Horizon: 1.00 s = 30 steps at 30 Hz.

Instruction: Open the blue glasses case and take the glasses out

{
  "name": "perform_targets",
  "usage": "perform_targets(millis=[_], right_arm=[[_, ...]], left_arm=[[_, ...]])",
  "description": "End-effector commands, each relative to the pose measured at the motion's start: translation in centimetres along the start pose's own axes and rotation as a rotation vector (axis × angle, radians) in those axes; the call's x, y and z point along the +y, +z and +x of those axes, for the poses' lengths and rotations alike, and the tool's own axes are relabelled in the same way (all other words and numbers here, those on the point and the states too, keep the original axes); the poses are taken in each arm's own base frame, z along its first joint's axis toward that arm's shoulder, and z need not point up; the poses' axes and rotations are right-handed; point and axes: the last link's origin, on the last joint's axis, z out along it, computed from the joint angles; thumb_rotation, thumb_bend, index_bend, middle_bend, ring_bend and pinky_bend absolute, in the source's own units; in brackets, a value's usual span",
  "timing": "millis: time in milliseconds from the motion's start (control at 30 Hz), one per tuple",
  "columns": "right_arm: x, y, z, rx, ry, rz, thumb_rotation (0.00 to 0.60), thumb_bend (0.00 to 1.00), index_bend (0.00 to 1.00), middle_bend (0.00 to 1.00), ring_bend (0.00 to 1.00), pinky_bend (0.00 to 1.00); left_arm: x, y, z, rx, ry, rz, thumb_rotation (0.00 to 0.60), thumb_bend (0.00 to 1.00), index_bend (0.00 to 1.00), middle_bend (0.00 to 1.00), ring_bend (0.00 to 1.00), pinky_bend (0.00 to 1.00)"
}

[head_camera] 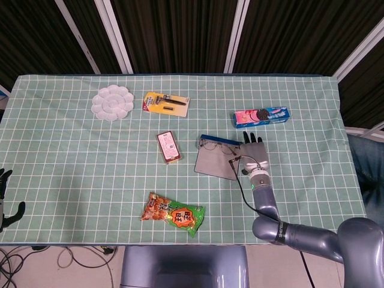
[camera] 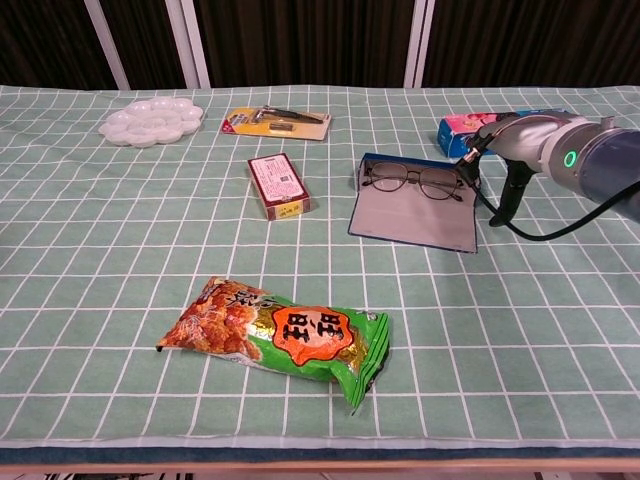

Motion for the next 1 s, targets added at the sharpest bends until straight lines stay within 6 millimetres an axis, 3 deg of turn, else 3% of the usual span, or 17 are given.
perform_targets(millis=[33, 367, 567, 700, 800, 1000], right_arm=[[0.0, 0.0, 0.0, -0.003, 0.003, 0.003, 0.6, 0.24, 0.31, 0.0, 0.0, 0.17], [-0.5, -1.8, 1.6, 0.024, 0.052, 0.047, 0.6, 0.24, 0.28, 0.0, 0.0, 0.17], [-0.9, -2.2, 3.6, 0.045, 0.109, 0.051, 0.6, 0.22, 0.25, 0.0, 0.0, 0.17], [-1.3, -1.6, 5.1, 0.03, 0.184, 0.038, 0.6, 0.2, 0.25, 0.0, 0.0, 0.17], [-1.9, -0.1, 6.7, -0.004, 0.246, 0.01, 0.6, 0.2, 0.25, 0.0, 0.0, 0.17], [-2.7, 1.7, 7.7, -0.047, 0.297, -0.023, 0.6, 0.22, 0.29, 0.0, 0.0, 0.17]], left_arm=[[0.0, 0.0, 0.0, 0.0, 0.0, 0.0, 0.6, 0.39, 0.07, 0.0, 0.0, 0.0], [0.1, 0.0, 0.0, -0.001, 0.0, -0.003, 0.6, 0.39, 0.07, 0.0, 0.0, 0.0], [0.1, 0.0, 0.0, -0.002, -0.003, -0.003, 0.6, 0.39, 0.07, 0.0, 0.0, 0.0], [0.1, 0.1, 0.0, -0.006, -0.007, -0.001, 0.6, 0.39, 0.07, 0.0, 0.0, 0.0], [0.2, 0.2, -0.1, -0.013, -0.009, -0.002, 0.6, 0.39, 0.07, 0.0, 0.0, 0.0], [0.2, 0.2, -0.1, -0.013, -0.008, -0.005, 0.6, 0.39, 0.07, 0.0, 0.0, 0.0]])
